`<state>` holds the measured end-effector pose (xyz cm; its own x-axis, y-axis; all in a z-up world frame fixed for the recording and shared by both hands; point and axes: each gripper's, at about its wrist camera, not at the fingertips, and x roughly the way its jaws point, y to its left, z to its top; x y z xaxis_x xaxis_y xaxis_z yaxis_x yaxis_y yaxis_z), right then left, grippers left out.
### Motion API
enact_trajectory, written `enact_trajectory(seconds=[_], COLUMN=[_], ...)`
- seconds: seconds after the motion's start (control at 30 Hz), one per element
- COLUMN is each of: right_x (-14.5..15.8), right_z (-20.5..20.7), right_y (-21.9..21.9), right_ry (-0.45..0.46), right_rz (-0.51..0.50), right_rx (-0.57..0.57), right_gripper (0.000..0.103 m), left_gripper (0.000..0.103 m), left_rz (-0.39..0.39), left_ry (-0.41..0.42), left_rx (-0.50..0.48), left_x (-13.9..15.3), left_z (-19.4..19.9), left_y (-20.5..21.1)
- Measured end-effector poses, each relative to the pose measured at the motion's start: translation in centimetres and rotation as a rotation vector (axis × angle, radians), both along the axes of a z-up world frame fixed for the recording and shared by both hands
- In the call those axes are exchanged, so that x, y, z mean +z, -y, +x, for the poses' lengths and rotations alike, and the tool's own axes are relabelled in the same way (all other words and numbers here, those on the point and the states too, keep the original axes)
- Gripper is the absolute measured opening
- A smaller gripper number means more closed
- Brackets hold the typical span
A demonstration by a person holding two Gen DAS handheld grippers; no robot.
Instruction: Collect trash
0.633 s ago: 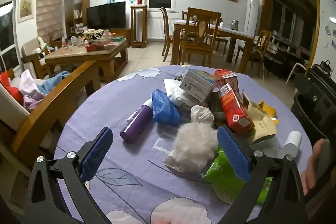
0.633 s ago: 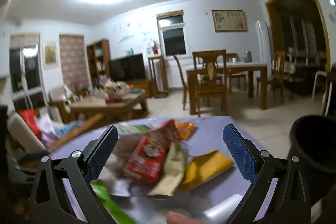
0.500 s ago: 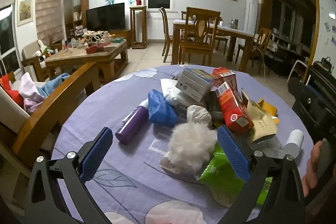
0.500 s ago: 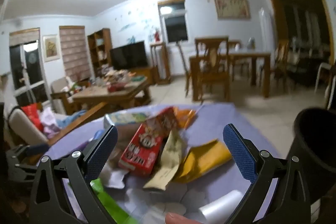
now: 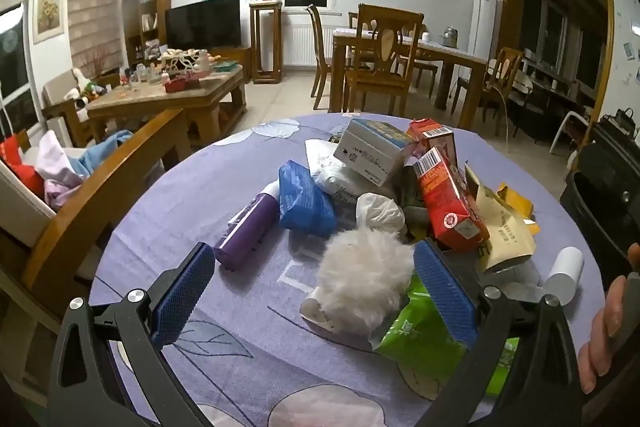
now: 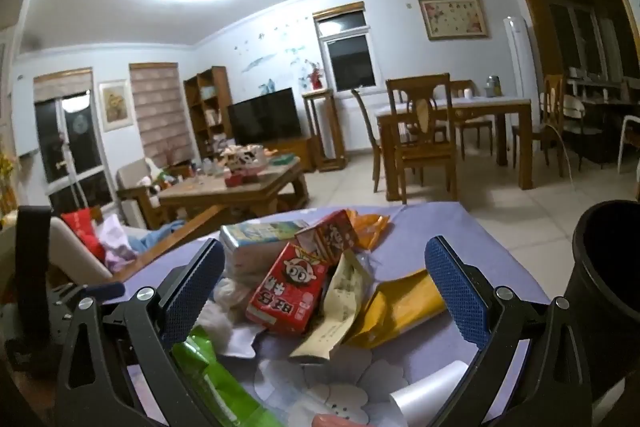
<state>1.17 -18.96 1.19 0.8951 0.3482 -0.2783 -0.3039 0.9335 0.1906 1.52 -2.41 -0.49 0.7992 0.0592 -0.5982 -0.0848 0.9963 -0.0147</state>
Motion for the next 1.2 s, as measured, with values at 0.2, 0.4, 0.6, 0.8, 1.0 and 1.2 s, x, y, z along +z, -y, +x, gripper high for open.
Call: enact_trajectory(seconds=[0.2,0.4,0.6,0.8,1.0,1.2], right_x=[-0.4,-0.5,-0.7,-0.2,-0.2,-0.3], right_z=[-0.1,0.1,-0.1,-1.1,-0.8,-0.6], right_y=[-0.2,0.0,-0.8,-2.4,-3.5,-3.3], right_ry=[-0.012,-0.025,-0.024,0.021,0.004,-0.005], right_rz=[0.02,0.036,0.007,-0.076,-0.13,-0.112], right_rx=[-0.024,-0.025,0.0,-0.031,-0.026,-0.023], right_gripper=[0.099,0.099,0.099,0.099,0.099,0.099], left_gripper=[0.098,0.098,0.098,0.098,0.098,0.098], left_rz=[-0.019,0.003,0.005,-0.023,-0.028,0.024], left_ry=[0.013,0.04,0.039,0.052,0.038,0.051], left_rx=[0.005,0.009,0.013,0.011,0.028,0.023], left_x=[-0.2,0.0,0.0,0.2,-0.1,-0.1], left_z=[-0.6,-1.0,-1.0,-1.2,-1.0,-1.3], left_y=[-1.0,-0.6,-0.6,-0.9,-1.3,-0.5])
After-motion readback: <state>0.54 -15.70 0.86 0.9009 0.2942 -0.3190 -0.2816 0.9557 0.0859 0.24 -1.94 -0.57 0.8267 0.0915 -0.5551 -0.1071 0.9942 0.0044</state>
